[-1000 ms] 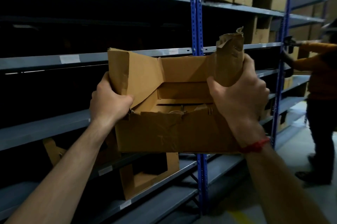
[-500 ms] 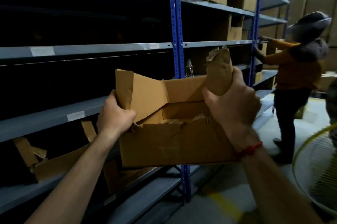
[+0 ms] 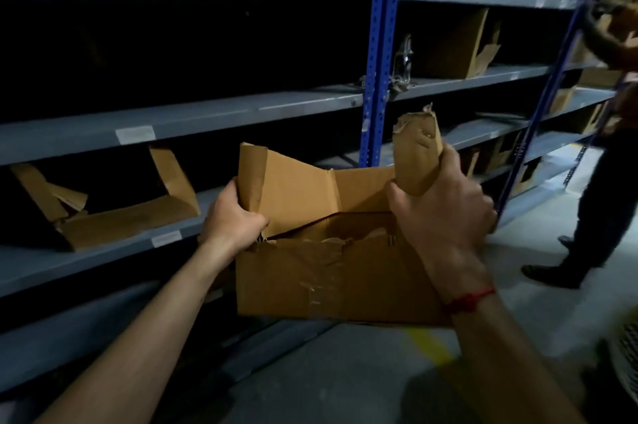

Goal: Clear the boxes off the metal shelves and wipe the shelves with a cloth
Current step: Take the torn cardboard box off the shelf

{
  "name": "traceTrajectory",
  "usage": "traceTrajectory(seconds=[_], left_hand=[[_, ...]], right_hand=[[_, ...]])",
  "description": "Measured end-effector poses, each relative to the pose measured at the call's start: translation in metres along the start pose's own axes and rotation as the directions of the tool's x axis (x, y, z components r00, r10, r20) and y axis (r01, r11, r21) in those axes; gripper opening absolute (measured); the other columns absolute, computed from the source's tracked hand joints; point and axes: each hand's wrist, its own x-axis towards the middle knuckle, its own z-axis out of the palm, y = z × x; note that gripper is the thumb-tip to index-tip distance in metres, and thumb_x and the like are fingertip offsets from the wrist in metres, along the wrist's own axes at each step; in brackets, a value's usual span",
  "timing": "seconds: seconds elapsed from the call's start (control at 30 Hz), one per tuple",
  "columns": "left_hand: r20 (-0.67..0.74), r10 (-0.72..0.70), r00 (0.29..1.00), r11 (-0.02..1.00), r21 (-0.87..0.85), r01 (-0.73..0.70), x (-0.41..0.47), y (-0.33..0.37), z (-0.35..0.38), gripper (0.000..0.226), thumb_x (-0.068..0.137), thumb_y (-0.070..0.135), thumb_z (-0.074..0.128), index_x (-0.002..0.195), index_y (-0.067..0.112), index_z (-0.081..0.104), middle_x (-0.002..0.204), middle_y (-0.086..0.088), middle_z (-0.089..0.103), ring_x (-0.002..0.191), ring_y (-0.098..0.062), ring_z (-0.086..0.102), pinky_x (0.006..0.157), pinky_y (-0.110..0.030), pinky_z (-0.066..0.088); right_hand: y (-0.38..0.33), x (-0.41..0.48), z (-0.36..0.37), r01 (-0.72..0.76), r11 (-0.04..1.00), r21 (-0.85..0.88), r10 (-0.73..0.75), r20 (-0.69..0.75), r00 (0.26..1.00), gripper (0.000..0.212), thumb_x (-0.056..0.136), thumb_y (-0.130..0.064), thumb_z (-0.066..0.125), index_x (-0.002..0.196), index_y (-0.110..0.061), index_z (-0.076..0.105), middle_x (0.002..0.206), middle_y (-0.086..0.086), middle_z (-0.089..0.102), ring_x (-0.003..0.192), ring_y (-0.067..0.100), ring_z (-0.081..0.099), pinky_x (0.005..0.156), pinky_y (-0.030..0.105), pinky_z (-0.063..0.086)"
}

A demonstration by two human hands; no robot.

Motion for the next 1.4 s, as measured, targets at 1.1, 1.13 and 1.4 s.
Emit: traceTrajectory(seconds=[1.1,1.13,1.4], left_hand=[[0.492,-0.282,0.824,0.958,0.194,0.212,0.161,-0.186,0.402,0.07,0.081,0.007,0.078,0.142,0.017,0.045,0.119,-0.001,0.056,0.106,-0.019,0.053,0.087,-0.037,0.043],[0.504,-0.284,0.816,0.957,0.202,0.208,0.166,-0.197,0.415,0.072,0.081,0.008,0.078,0.143,0.018,0.043,0.12,0.0,0.055,0.107,-0.019,0.052,0.088,-0.037,0.043],[0.551,-0.322,0.77,0.944,0.253,0.213,0.191,-0.267,0.51,0.073,0.086,0.011,0.075,0.148,0.018,0.038,0.142,-0.009,0.052,0.129,-0.029,0.05,0.107,-0.049,0.042]], right_hand=[[0.302,0.044,0.29,-0.456,0.868,-0.196,0.493,0.232,0.839,0.091,0.076,-0.056,0.076,0.15,-0.021,0.037,0.117,0.013,0.07,0.105,0.037,0.067,0.091,0.048,0.051],[0.312,0.042,0.304,-0.479,0.854,-0.203,0.518,0.235,0.823,0.094,0.076,-0.057,0.076,0.152,-0.022,0.035,0.119,0.013,0.069,0.107,0.037,0.066,0.093,0.048,0.05],[0.386,0.016,0.391,-0.563,0.8,-0.208,0.599,0.21,0.773,0.116,0.067,-0.057,0.083,0.158,-0.037,0.014,0.122,0.01,0.069,0.104,0.036,0.067,0.094,0.044,0.051]])
